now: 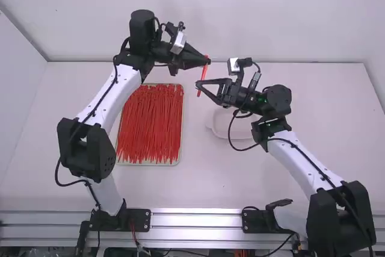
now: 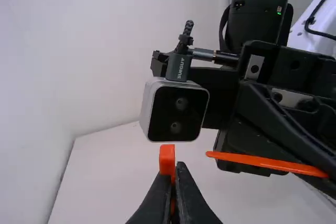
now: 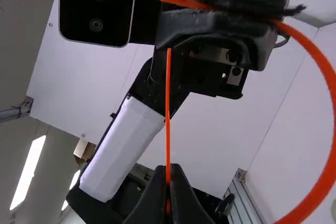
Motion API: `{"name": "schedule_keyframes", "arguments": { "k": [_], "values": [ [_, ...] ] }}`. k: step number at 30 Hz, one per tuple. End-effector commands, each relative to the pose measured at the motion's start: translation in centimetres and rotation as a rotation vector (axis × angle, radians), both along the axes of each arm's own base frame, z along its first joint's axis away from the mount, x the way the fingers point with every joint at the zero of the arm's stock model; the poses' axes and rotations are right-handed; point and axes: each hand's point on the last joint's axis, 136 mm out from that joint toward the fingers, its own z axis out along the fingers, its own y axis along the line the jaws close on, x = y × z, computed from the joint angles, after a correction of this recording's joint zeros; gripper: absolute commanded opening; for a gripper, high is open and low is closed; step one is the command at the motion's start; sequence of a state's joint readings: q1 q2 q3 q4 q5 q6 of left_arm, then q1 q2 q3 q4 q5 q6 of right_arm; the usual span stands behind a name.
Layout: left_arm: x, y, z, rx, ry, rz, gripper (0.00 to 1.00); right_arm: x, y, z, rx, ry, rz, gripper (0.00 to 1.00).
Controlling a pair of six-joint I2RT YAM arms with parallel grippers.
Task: Fasten the cable tie
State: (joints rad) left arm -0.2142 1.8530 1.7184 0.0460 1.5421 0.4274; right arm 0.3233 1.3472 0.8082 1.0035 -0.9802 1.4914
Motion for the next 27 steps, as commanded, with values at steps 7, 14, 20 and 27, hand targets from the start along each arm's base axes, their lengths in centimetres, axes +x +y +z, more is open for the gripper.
{"name": "schedule_keyframes", "arguments": {
  "k": [7, 14, 20, 27],
  "values": [
    [-1.04, -0.7, -0.31, 0.0, 0.022, -0.045, 0.04, 0.38, -0.16, -0.06, 0.008, 0.014, -0.019, 0.0],
    [-0.98, -1.06, -0.59, 0.01, 0.047, -0.034, 0.02, 0.67, -0.27, 0.02, 0.016, 0.022, -0.036, 0.0],
    [-1.12, -1.19, -0.58, 0.01, 0.047, -0.04, 0.02, 0.8, -0.31, 0.05, 0.019, 0.024, -0.043, 0.0],
    [-1.26, -1.21, -0.55, 0.009, 0.048, -0.048, 0.02, 1.1, -0.41, 0.14, 0.027, 0.033, -0.059, 0.0]
  ]
}}
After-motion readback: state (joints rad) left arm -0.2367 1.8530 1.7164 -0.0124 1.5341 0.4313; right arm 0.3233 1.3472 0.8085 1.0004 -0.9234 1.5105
